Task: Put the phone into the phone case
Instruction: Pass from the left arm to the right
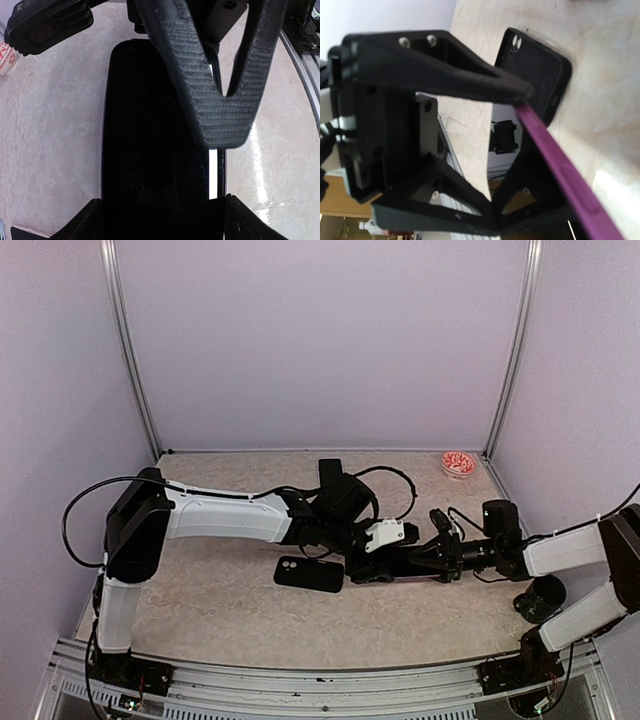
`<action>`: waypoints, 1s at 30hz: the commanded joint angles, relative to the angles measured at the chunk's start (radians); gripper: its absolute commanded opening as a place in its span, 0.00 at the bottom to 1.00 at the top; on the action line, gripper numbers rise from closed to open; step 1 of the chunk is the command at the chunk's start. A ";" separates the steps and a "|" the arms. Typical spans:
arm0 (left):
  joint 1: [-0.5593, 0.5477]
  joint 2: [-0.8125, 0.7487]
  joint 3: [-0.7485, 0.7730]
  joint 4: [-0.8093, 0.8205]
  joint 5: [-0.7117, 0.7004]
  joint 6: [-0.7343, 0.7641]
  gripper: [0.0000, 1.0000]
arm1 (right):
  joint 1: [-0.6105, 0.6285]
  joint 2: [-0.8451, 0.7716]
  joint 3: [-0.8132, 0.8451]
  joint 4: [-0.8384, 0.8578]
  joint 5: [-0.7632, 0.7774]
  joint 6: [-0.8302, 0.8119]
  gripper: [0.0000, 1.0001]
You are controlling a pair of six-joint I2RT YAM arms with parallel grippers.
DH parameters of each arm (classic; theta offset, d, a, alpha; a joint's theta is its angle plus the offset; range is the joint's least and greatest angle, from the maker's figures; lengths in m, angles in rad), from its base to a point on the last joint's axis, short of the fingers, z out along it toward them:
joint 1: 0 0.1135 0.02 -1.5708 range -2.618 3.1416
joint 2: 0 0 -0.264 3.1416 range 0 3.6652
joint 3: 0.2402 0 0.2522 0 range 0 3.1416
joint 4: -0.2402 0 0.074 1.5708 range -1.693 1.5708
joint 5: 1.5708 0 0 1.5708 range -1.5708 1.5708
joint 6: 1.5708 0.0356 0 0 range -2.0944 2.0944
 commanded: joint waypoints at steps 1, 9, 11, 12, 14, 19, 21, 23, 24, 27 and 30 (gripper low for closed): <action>-0.014 -0.057 0.028 0.045 0.036 0.014 0.09 | -0.006 0.013 -0.006 0.060 -0.046 0.007 0.61; -0.016 -0.065 0.021 0.051 0.033 0.020 0.09 | -0.006 0.032 -0.005 0.077 -0.052 0.015 0.28; -0.016 -0.066 0.020 0.051 0.033 0.021 0.10 | -0.006 0.034 -0.004 0.071 -0.050 0.012 0.24; -0.016 -0.066 0.018 0.051 0.033 0.021 0.12 | -0.006 0.034 -0.004 0.069 -0.050 0.008 0.19; -0.017 -0.069 0.012 0.051 0.031 0.024 0.14 | -0.006 0.037 -0.004 0.067 -0.050 0.005 0.06; -0.016 -0.079 -0.003 0.061 0.028 0.024 0.23 | -0.006 0.039 -0.003 0.067 -0.053 0.003 0.00; -0.017 -0.083 -0.009 0.066 0.026 0.023 0.30 | -0.006 0.038 -0.001 0.067 -0.054 0.003 0.00; -0.017 -0.090 -0.015 0.069 0.024 0.021 0.42 | -0.006 0.036 0.000 0.067 -0.056 0.004 0.00; -0.016 -0.093 -0.017 0.072 0.019 0.020 0.48 | -0.007 0.035 0.000 0.067 -0.057 0.005 0.00; -0.013 -0.105 -0.027 0.076 0.009 0.013 0.65 | -0.006 0.025 0.002 0.066 -0.058 0.003 0.00; 0.002 -0.129 -0.052 0.083 -0.008 -0.005 0.82 | -0.006 0.009 0.002 0.055 -0.050 0.004 0.00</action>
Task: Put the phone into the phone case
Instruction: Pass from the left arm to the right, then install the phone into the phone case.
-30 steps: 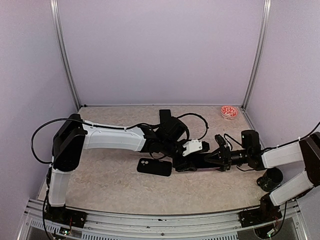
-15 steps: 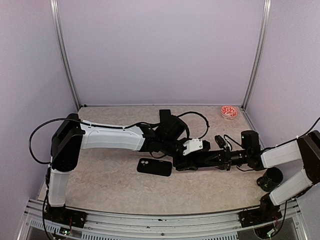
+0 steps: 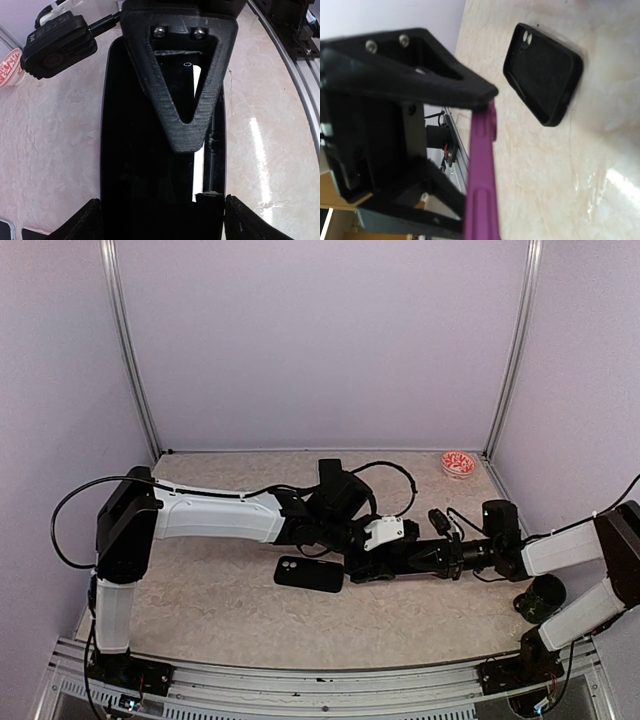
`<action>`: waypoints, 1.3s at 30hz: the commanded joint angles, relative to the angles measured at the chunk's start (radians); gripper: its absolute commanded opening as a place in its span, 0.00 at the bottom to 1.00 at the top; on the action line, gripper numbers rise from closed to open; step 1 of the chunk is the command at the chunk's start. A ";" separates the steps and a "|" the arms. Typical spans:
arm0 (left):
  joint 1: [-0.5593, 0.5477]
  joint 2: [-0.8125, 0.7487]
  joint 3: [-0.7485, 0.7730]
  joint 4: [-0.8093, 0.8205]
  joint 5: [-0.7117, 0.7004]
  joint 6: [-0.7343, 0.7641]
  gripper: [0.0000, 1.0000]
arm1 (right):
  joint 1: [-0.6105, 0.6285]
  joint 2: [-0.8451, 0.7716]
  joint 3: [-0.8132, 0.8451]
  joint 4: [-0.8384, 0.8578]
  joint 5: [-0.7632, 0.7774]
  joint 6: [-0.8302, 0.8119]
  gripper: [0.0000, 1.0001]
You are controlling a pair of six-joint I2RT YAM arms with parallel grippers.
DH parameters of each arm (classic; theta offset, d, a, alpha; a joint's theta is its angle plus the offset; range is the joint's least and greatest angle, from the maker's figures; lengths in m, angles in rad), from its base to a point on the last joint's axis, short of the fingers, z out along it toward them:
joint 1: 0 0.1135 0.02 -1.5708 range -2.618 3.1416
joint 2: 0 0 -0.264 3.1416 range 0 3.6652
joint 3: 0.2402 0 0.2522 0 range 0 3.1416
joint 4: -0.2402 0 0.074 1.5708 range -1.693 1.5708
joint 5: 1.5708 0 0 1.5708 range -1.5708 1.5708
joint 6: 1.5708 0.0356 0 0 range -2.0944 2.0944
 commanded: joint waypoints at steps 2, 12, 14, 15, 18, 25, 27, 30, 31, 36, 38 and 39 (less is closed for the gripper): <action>0.029 -0.115 -0.064 0.092 0.006 -0.049 0.92 | -0.001 -0.033 0.008 -0.021 0.009 -0.024 0.00; 0.063 -0.333 -0.288 0.200 -0.178 -0.240 0.99 | -0.002 -0.073 0.035 -0.087 0.077 -0.055 0.00; 0.066 -0.375 -0.337 0.223 -0.237 -0.297 0.99 | -0.002 -0.088 0.055 -0.135 0.102 -0.086 0.00; 0.071 -0.386 -0.350 0.223 -0.268 -0.333 0.99 | -0.002 -0.097 0.067 -0.172 0.119 -0.103 0.00; 0.109 -0.413 -0.350 0.164 -0.270 -0.451 0.99 | -0.002 -0.132 0.084 -0.238 0.160 -0.132 0.00; 0.212 -0.538 -0.465 0.158 -0.392 -0.691 0.99 | 0.000 -0.191 0.092 -0.292 0.224 -0.121 0.00; 0.226 -0.597 -0.490 0.140 -0.513 -0.736 0.99 | 0.008 -0.194 0.093 -0.281 0.233 -0.099 0.00; 0.234 -0.667 -0.515 0.104 -0.618 -0.788 0.99 | 0.037 -0.190 0.126 -0.304 0.260 -0.080 0.00; 0.238 -0.689 -0.525 0.097 -0.648 -0.810 0.99 | 0.049 -0.186 0.139 -0.310 0.271 -0.072 0.00; 0.352 -0.770 -0.591 0.105 -0.530 -0.922 0.99 | 0.115 -0.139 0.192 -0.314 0.326 -0.017 0.00; 0.389 -0.778 -0.616 0.119 -0.489 -0.973 0.99 | 0.133 -0.108 0.210 -0.311 0.341 -0.003 0.00; 0.401 -0.777 -0.621 0.119 -0.483 -0.986 0.99 | 0.143 -0.093 0.220 -0.308 0.345 0.000 0.00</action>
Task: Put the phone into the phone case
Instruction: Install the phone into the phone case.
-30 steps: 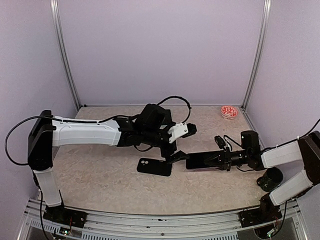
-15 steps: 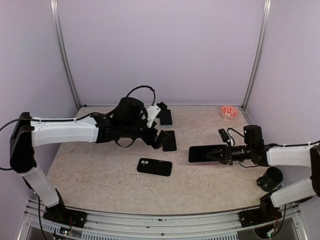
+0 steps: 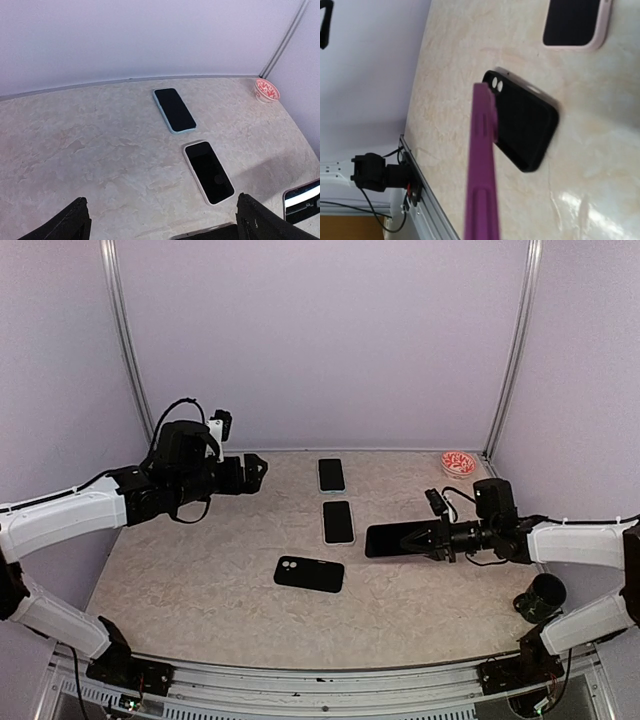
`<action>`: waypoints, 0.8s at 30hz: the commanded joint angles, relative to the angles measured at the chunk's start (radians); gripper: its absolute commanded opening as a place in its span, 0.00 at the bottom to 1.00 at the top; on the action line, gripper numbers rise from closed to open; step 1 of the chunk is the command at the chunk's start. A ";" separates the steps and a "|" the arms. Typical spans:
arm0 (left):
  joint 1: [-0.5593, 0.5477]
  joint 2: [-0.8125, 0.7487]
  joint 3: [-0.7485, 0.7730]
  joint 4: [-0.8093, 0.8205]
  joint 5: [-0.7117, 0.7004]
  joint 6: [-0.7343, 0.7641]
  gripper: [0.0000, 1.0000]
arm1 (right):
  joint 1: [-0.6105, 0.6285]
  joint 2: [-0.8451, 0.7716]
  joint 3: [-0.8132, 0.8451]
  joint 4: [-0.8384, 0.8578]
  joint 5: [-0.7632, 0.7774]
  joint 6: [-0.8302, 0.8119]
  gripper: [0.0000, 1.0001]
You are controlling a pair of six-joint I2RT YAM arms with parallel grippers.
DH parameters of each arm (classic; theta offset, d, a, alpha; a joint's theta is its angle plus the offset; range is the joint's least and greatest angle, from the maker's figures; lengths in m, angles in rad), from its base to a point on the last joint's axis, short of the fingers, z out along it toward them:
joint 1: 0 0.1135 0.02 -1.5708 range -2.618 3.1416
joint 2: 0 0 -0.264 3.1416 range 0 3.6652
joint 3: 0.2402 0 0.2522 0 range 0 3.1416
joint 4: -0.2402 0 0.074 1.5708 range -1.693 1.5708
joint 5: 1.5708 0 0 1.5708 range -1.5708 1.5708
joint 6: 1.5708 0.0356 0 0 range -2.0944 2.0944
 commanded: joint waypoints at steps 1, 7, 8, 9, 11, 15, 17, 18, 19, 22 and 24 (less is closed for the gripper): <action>0.063 -0.001 -0.051 0.010 0.063 -0.120 0.99 | 0.044 0.061 0.066 0.026 0.045 0.040 0.00; 0.076 0.039 -0.106 0.049 0.026 -0.168 0.99 | 0.101 0.136 0.157 0.012 0.115 0.044 0.00; 0.085 0.047 -0.121 0.074 0.038 -0.188 0.99 | 0.109 0.147 0.172 0.011 0.123 0.050 0.00; 0.095 0.052 -0.137 0.097 0.061 -0.213 0.99 | 0.119 0.159 0.187 0.012 0.129 0.054 0.00; 0.116 0.065 -0.161 0.124 0.110 -0.271 0.99 | 0.137 0.188 0.219 0.011 0.138 0.061 0.00; 0.123 0.096 -0.214 0.206 0.182 -0.372 0.99 | 0.173 0.230 0.272 0.020 0.168 0.091 0.00; 0.123 0.098 -0.252 0.246 0.204 -0.403 0.99 | 0.193 0.255 0.287 0.022 0.192 0.102 0.00; 0.123 0.097 -0.271 0.264 0.213 -0.418 0.99 | 0.202 0.268 0.297 0.022 0.200 0.109 0.00; 0.123 0.095 -0.291 0.283 0.224 -0.435 0.99 | 0.212 0.284 0.308 0.023 0.206 0.118 0.00; 0.123 0.091 -0.352 0.342 0.258 -0.467 0.99 | 0.243 0.323 0.326 0.043 0.226 0.145 0.00; 0.123 0.096 -0.389 0.383 0.314 -0.486 0.99 | 0.270 0.348 0.344 0.048 0.241 0.154 0.00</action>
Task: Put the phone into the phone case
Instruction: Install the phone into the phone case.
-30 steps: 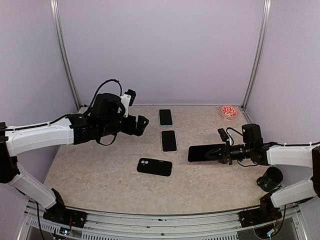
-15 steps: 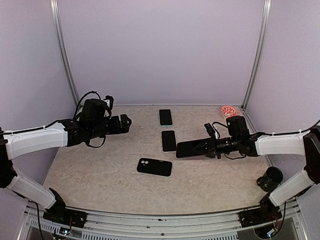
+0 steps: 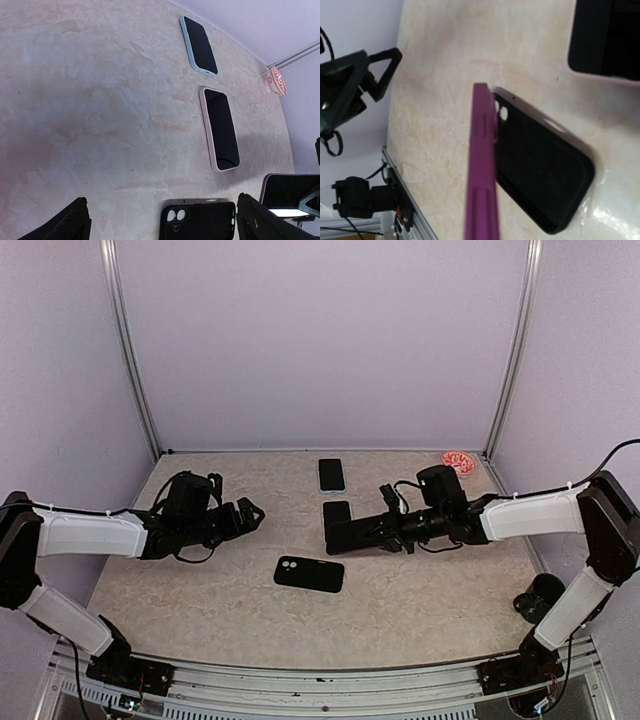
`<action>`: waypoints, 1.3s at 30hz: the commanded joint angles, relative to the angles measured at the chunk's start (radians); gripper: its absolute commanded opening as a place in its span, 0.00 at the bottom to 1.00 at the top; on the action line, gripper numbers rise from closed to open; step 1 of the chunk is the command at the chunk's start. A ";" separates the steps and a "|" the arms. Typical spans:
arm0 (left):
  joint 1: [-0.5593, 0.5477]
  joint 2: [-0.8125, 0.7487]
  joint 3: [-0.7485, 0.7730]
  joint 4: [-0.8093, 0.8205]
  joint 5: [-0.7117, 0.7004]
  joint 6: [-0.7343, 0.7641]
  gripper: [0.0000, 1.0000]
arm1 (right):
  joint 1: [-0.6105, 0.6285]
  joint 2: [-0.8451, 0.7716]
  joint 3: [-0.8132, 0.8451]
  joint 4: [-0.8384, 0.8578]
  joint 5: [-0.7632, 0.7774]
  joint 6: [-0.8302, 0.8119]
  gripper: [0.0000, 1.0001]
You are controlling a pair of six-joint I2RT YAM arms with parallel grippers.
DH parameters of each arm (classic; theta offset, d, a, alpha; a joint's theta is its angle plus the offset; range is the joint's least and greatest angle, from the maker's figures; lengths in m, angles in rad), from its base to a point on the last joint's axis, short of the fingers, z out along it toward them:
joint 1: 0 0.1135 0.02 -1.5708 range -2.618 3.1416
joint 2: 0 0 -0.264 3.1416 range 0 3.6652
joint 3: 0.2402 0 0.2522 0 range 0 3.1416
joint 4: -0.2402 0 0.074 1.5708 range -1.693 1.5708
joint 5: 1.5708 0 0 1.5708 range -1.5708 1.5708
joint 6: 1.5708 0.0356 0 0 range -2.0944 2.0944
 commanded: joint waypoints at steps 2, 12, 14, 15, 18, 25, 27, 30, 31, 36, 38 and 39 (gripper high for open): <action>0.002 0.010 -0.091 0.170 0.129 -0.088 0.99 | 0.070 0.060 0.074 0.061 0.050 0.045 0.00; -0.001 0.024 -0.159 0.277 0.205 -0.115 0.99 | 0.159 0.179 0.135 0.146 0.110 0.142 0.00; -0.001 0.036 -0.166 0.307 0.225 -0.119 0.99 | 0.173 0.198 0.145 0.169 0.122 0.164 0.00; -0.002 0.047 -0.169 0.320 0.234 -0.119 0.99 | 0.179 0.208 0.151 0.178 0.125 0.172 0.00; -0.003 0.067 -0.171 0.343 0.243 -0.123 0.99 | 0.195 0.238 0.171 0.195 0.126 0.191 0.00; -0.004 0.110 -0.187 0.426 0.282 -0.129 0.99 | 0.202 0.290 0.161 0.276 0.105 0.271 0.00; -0.006 0.120 -0.193 0.454 0.293 -0.135 0.99 | 0.203 0.302 0.161 0.284 0.100 0.285 0.00; -0.009 0.132 -0.202 0.478 0.306 -0.137 0.99 | 0.206 0.323 0.163 0.303 0.091 0.301 0.00; -0.010 0.137 -0.205 0.485 0.310 -0.137 0.99 | 0.207 0.330 0.165 0.307 0.086 0.306 0.00; -0.019 0.155 -0.215 0.509 0.319 -0.138 0.99 | 0.214 0.364 0.163 0.345 0.070 0.340 0.00; -0.020 0.163 -0.216 0.519 0.325 -0.136 0.99 | 0.217 0.375 0.164 0.343 0.074 0.340 0.00; -0.021 0.165 -0.217 0.523 0.328 -0.138 0.99 | 0.219 0.380 0.164 0.343 0.073 0.341 0.00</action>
